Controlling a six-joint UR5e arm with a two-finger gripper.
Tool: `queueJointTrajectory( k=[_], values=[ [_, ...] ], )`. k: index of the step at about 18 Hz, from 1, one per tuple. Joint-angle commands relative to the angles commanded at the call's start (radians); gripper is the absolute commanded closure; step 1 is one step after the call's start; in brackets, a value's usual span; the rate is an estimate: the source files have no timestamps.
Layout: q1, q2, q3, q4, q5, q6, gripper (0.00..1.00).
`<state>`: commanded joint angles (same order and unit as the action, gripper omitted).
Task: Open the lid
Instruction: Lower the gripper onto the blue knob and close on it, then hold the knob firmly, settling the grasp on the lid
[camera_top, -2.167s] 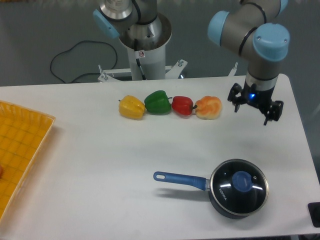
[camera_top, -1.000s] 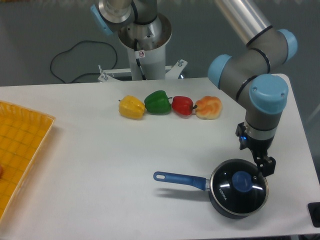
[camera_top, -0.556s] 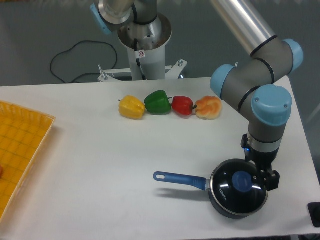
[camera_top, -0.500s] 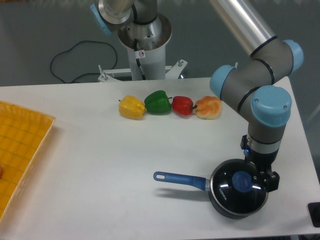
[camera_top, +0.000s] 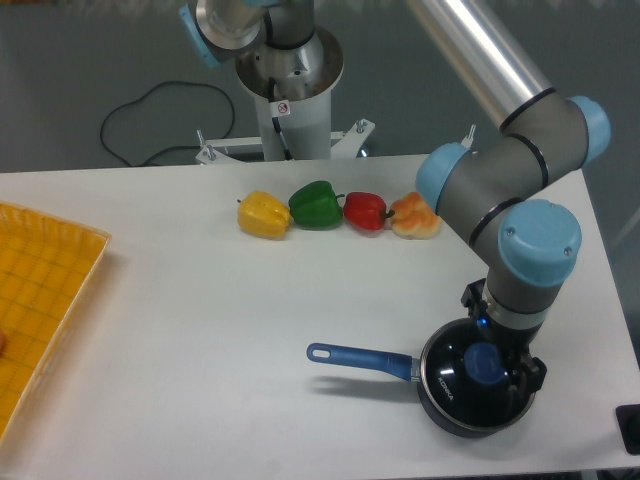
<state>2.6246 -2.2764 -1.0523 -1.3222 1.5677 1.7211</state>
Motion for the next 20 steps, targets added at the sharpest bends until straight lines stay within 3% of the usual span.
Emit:
queueJointTrajectory(
  k=[5, 20],
  values=[
    [0.0, 0.0, -0.005, -0.037, 0.002, 0.0, 0.0],
    [0.0, -0.028, 0.003, -0.029, 0.002, 0.003, 0.0]
  ],
)
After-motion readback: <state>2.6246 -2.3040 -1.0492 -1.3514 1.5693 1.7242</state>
